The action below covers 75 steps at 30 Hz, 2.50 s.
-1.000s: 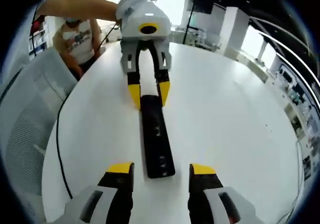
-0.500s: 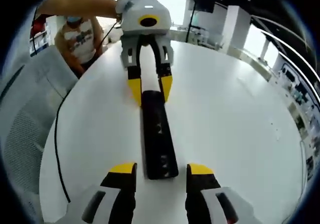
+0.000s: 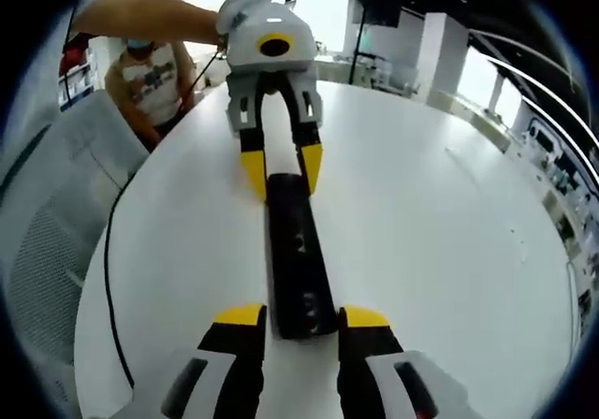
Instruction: Press the specified remote control buttons in sequence, fully releasing each button before pressing the next.
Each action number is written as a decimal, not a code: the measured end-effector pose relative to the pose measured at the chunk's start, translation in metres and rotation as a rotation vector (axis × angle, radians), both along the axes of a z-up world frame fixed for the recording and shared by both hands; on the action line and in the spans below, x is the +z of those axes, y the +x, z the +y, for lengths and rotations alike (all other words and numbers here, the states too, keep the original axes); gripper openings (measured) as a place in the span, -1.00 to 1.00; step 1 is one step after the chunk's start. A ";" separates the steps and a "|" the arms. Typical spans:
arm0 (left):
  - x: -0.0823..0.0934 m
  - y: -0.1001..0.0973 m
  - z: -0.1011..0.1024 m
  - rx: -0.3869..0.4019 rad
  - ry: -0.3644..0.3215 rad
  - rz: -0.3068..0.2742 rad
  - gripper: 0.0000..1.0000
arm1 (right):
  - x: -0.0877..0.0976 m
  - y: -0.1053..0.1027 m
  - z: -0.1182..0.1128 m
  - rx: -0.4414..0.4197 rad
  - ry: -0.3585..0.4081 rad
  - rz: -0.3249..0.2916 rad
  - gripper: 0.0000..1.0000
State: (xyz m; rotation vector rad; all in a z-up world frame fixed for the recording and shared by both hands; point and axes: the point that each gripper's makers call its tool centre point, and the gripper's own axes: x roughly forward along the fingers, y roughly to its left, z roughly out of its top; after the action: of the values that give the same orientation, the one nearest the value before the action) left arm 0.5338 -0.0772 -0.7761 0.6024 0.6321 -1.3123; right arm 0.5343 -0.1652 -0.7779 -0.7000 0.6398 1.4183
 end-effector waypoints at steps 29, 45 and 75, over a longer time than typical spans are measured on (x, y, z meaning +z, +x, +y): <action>0.000 0.000 0.000 0.001 -0.040 0.012 -0.54 | -0.002 0.000 0.002 0.088 -0.006 0.040 -0.64; 0.002 0.004 -0.004 -0.023 -0.039 -0.003 -0.54 | 0.001 0.002 0.000 0.053 0.018 0.031 -0.64; 0.022 0.083 -0.008 -0.046 -0.018 -0.126 -0.53 | 0.021 0.079 -0.003 0.026 0.024 -0.122 -0.64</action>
State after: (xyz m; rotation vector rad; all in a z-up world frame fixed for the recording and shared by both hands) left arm 0.6166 -0.0851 -0.7545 0.6829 0.5053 -1.3109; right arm 0.6136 -0.1677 -0.7567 -0.7720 0.5193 1.3932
